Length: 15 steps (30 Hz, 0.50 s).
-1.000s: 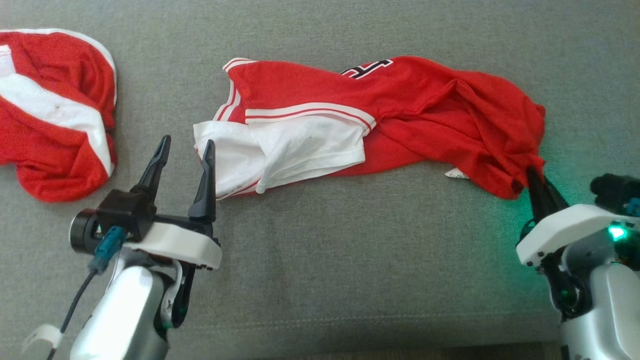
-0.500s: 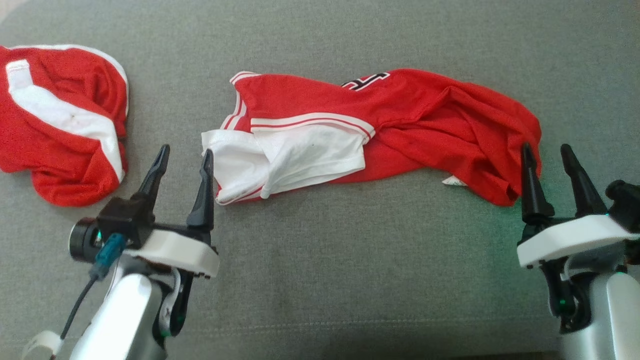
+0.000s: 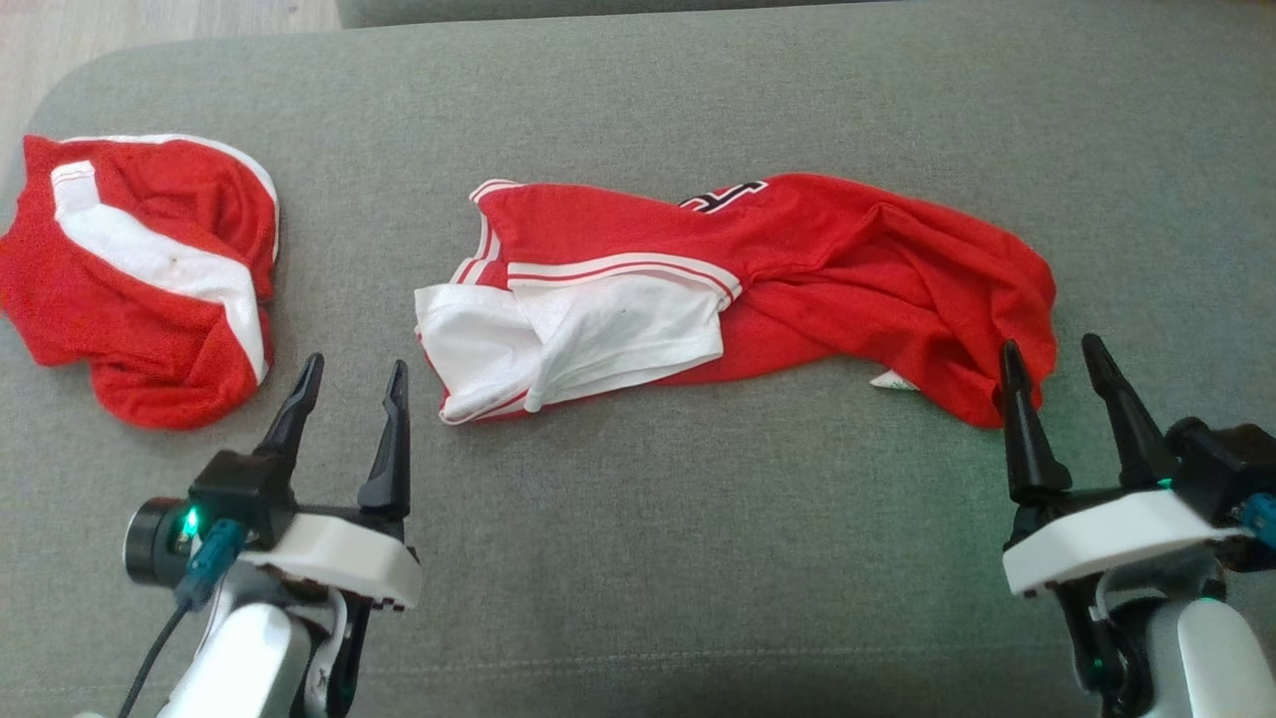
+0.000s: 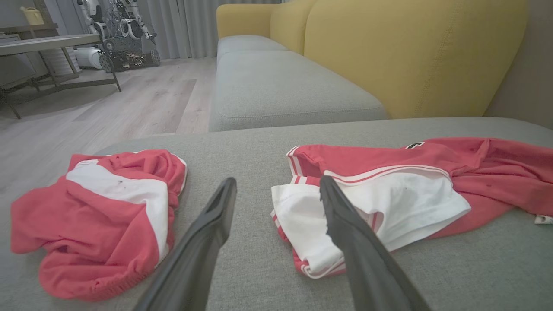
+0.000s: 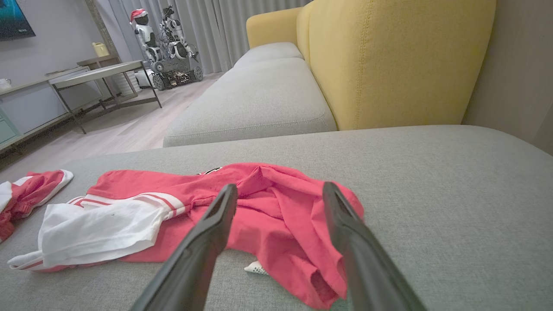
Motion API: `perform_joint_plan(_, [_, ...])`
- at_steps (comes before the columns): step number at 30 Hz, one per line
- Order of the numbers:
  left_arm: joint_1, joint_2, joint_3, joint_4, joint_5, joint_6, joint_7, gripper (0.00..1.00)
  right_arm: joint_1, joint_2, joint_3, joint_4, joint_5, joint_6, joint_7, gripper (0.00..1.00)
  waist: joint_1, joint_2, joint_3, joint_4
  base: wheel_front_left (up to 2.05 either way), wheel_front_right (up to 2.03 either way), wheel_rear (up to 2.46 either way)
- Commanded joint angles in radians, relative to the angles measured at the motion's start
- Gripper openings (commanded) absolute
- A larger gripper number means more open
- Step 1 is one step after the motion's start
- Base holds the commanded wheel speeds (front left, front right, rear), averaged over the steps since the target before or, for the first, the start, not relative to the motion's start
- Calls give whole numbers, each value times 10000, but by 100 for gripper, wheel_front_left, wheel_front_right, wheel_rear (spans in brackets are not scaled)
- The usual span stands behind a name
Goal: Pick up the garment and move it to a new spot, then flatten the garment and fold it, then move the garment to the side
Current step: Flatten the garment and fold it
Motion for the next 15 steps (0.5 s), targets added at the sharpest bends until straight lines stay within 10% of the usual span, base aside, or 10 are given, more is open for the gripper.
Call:
perform_joint_plan(1, [-298,299,449,-371,-55,63,14,100,-184,-39,250,-400,-8,-7,-106,100,0,0,-1,7,0,0,0])
perform_joint_plan(15, [-269,377,379,-609,-99,172,123,100,-209,-38,223,-322,52,-7,-127,100,0,0,12,85,0,0,0])
